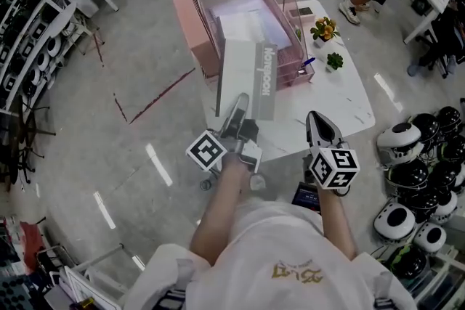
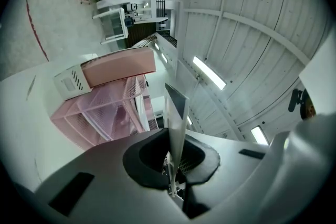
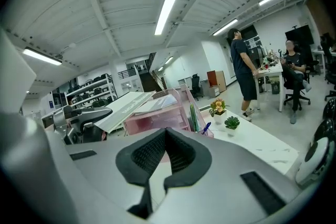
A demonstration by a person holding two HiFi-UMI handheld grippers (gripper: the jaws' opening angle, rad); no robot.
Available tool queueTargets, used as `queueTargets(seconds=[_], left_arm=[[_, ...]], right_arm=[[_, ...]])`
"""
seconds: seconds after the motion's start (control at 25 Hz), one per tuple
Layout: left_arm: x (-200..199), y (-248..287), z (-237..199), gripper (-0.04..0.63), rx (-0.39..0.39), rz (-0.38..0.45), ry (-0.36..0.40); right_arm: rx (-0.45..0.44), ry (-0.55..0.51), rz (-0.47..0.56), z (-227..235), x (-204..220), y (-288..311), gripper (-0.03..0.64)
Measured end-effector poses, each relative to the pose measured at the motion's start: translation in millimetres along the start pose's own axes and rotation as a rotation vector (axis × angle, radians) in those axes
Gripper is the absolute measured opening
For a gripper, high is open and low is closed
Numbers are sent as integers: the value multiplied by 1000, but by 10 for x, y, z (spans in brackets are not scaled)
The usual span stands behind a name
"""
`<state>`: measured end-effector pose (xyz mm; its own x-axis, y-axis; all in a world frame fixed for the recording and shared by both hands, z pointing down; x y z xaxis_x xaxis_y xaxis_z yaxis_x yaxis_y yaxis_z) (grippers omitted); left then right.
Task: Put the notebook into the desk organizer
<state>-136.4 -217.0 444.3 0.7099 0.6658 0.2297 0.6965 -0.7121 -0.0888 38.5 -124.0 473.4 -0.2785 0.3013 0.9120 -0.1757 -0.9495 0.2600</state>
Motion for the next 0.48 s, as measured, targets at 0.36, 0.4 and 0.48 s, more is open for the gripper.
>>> queueTargets(seconds=[0.36,0.4,0.48], left_arm=[[82,417,-94,23,-31,20,-4],[71,472,-103,23,-38,33,8],[62,610,-118,23,-49,63,20]], right_arm=[[-27,2,40,266,-288,255,11],[-41,2,42,311,-325,318,11],[-76,-2,40,414,-401,460,12]])
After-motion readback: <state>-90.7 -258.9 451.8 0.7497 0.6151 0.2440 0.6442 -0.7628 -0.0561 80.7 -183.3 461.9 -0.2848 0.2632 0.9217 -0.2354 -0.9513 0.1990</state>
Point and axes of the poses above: the fingertips, and each gripper's own axes: y forward along the fingers, z to its right, x out of its underside, the point moved 2 cm from there along -y, backward along the fingers, and after that the axes turned 5 degrees about -x, right-handed, at the moved point
